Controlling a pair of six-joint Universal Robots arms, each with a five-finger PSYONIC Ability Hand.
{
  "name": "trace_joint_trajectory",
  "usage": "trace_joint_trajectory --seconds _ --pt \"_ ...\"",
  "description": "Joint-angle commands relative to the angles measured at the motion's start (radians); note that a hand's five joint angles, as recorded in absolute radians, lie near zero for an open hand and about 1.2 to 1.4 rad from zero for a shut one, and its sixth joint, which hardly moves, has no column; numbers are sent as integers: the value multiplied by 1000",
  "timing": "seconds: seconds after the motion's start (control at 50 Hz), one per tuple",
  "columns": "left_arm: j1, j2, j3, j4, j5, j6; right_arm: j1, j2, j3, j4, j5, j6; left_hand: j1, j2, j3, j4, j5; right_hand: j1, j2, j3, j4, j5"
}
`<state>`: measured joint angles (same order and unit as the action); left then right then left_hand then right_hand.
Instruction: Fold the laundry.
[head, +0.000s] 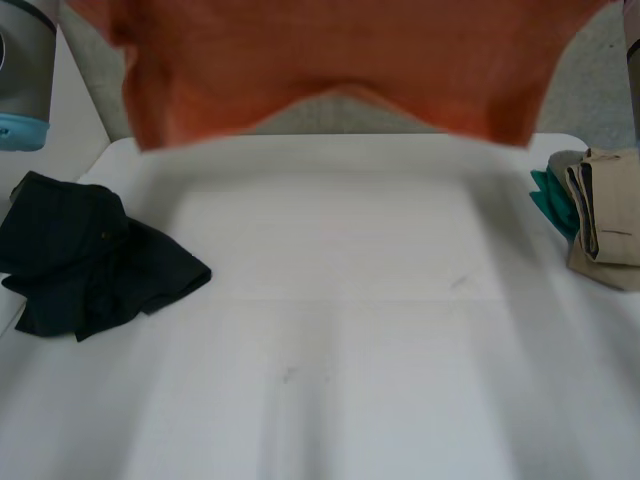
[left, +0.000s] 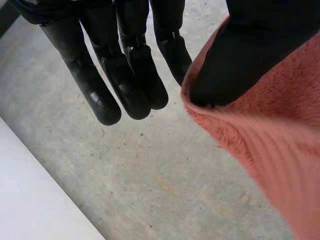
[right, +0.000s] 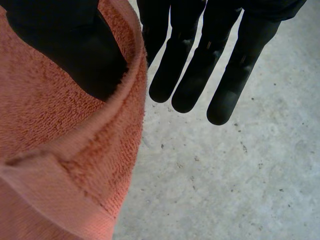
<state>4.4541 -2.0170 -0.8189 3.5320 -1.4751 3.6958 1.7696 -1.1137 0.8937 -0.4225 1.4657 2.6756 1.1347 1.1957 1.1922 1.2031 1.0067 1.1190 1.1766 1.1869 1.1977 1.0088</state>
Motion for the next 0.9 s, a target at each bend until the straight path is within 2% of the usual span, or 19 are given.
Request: trace_joint_trajectory --seconds 0.02,0.32,0.5,0.58,0.66,0.68,0.78,0.82,0.9 --pt "11 9 -157 -47 -7 -10 2 18 80 39 -21 -2 262 201 204 193 215 277 220 209 199 213" --pt "-2 -86 -532 -31 47 23 33 159 303 223 -62 -101 262 201 204 193 215 277 220 209 199 213" --pt "-10 -51 -799 -74 64 110 7 112 462 434 -62 -209 262 201 204 193 215 277 220 209 199 213" --pt "-10 58 -933 -182 64 187 -33 8 553 589 -59 -299 262 201 204 193 215 277 220 209 199 213" --pt "-2 227 -1055 -384 44 263 -88 -132 660 763 -65 -414 262 201 204 193 215 277 220 209 199 213" --pt "5 282 -1091 -477 30 294 -110 -181 703 833 -70 -474 262 201 204 193 215 277 220 209 199 213" --pt "25 380 -1129 -723 7 369 -176 -255 794 950 -100 -673 262 201 204 193 215 277 220 209 199 213" --pt "19 389 -1108 -778 12 394 -174 -249 794 933 -122 -704 262 201 204 193 215 277 220 209 199 213" --pt "-12 345 -1005 -696 18 403 -125 -152 716 826 -125 -611 262 201 204 193 215 277 220 209 199 213"
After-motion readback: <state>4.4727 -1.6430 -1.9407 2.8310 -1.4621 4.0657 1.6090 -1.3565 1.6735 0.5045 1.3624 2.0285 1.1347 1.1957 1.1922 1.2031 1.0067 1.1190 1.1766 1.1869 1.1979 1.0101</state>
